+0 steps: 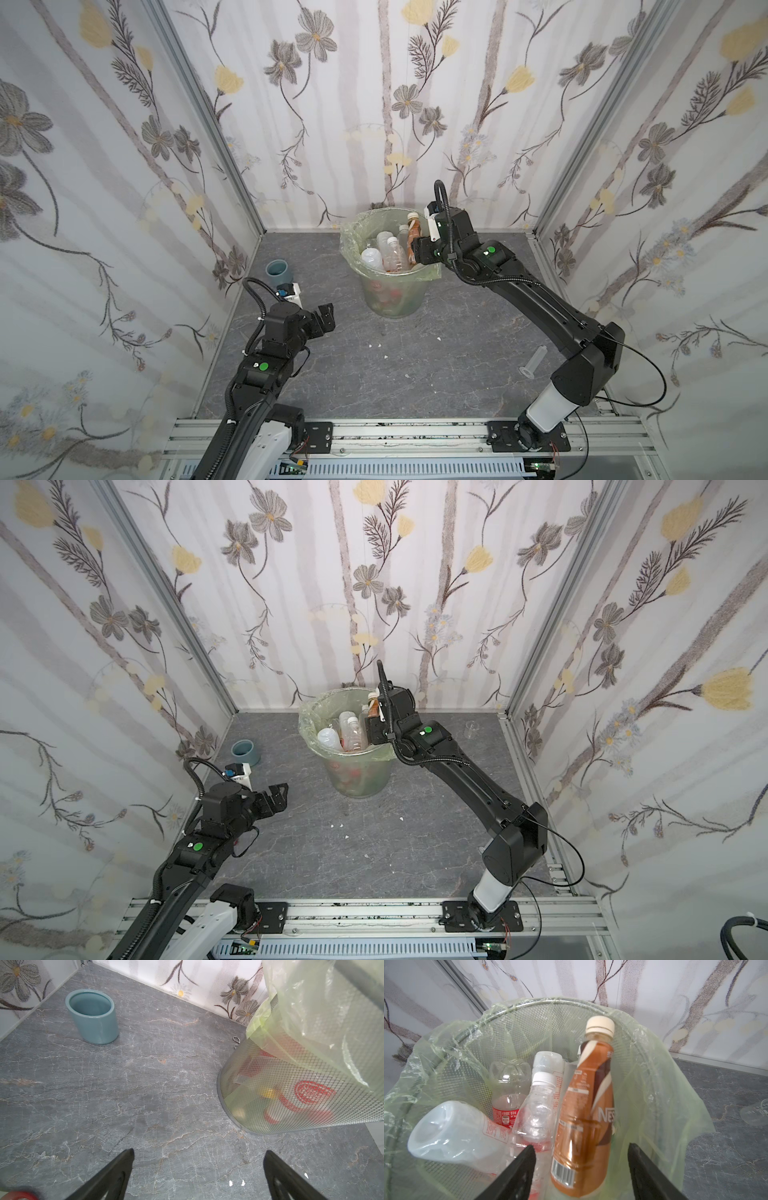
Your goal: Put the plastic bottles in the bin
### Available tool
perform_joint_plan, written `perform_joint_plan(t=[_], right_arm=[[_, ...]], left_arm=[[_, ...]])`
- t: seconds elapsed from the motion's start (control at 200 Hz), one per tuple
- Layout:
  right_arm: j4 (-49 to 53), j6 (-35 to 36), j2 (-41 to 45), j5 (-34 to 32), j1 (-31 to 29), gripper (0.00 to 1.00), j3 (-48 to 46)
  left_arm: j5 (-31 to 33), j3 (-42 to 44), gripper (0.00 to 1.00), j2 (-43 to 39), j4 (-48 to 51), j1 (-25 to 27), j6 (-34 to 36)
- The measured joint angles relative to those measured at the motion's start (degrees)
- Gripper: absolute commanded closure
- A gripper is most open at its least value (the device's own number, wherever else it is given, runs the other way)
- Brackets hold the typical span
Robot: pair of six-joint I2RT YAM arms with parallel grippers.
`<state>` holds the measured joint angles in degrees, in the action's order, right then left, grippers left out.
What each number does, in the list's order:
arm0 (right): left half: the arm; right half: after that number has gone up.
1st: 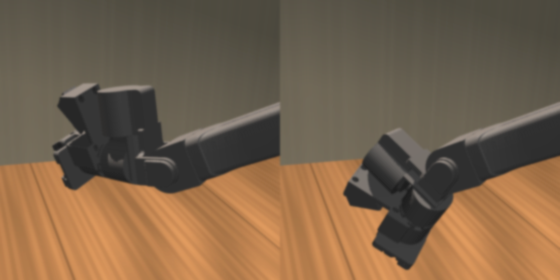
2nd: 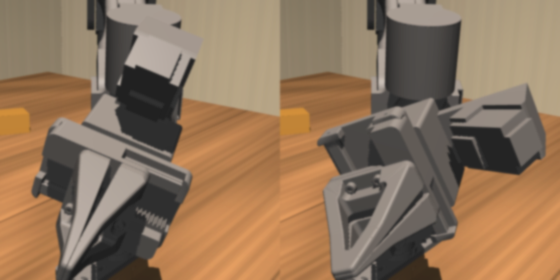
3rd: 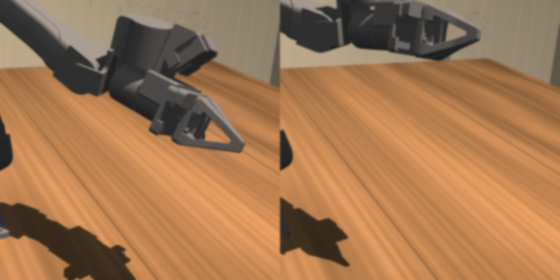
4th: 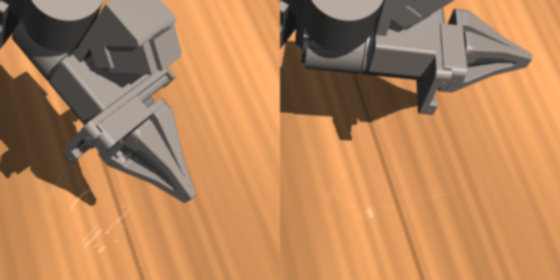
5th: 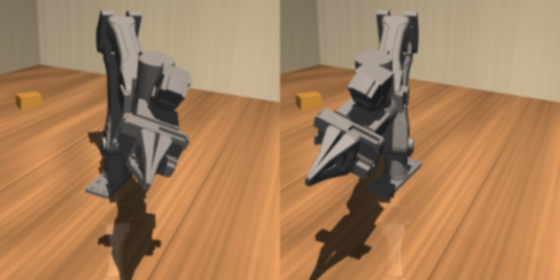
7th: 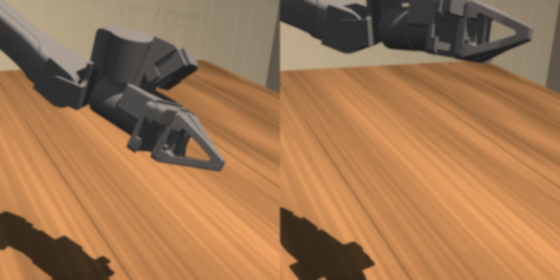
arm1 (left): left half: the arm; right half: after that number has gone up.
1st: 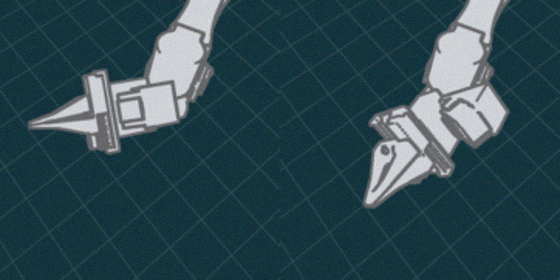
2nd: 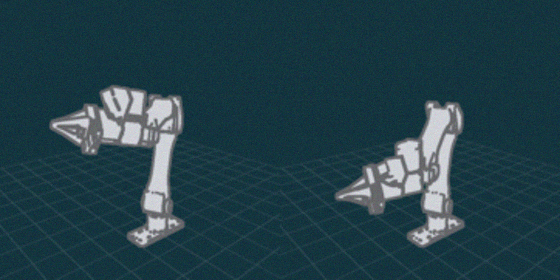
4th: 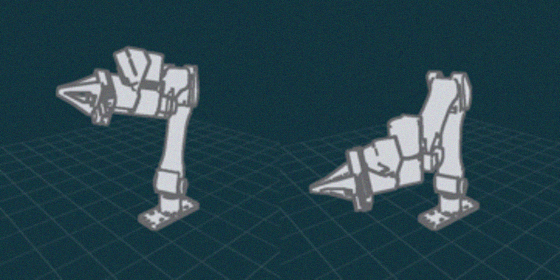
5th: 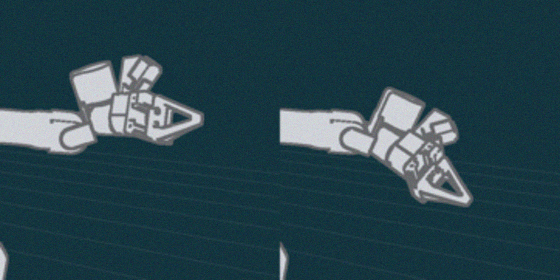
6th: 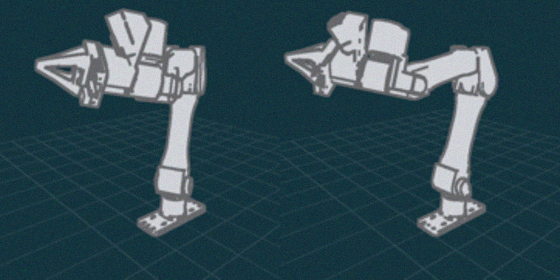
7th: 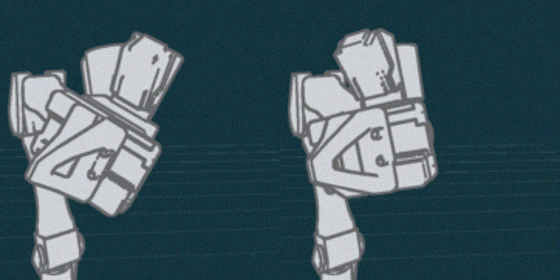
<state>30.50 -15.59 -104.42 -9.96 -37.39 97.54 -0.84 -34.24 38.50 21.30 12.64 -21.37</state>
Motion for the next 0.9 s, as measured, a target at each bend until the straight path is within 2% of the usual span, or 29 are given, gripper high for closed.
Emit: perform_joint_plan(t=[0.255,0.41,0.545,0.735,0.9], right_arm=[[0.04,-0.42,1.11,-1.33,0.07,0.26,0.37],[0.00,-0.37,4.76,-2.23,0.07,0.24,0.37],[-0.83,0.28,8.94,-3.50,0.31,0.19,-1.16],[-3.43,1.16,18.73,-4.35,3.13,0.12,-10.93],[-7.72,1.14,28.76,-3.76,9.49,0.04,-23.26]], left_arm=[[0.20,0.00,0.00,0.02,0.00,0.00,0.00],[0.20,0.02,0.00,0.00,0.00,0.00,0.00],[0.28,0.02,0.00,-0.17,0.00,0.00,0.00],[1.33,0.02,0.00,-0.72,-0.02,-0.07,0.00],[2.95,0.02,0.00,0.17,-1.84,-0.11,-0.70]])
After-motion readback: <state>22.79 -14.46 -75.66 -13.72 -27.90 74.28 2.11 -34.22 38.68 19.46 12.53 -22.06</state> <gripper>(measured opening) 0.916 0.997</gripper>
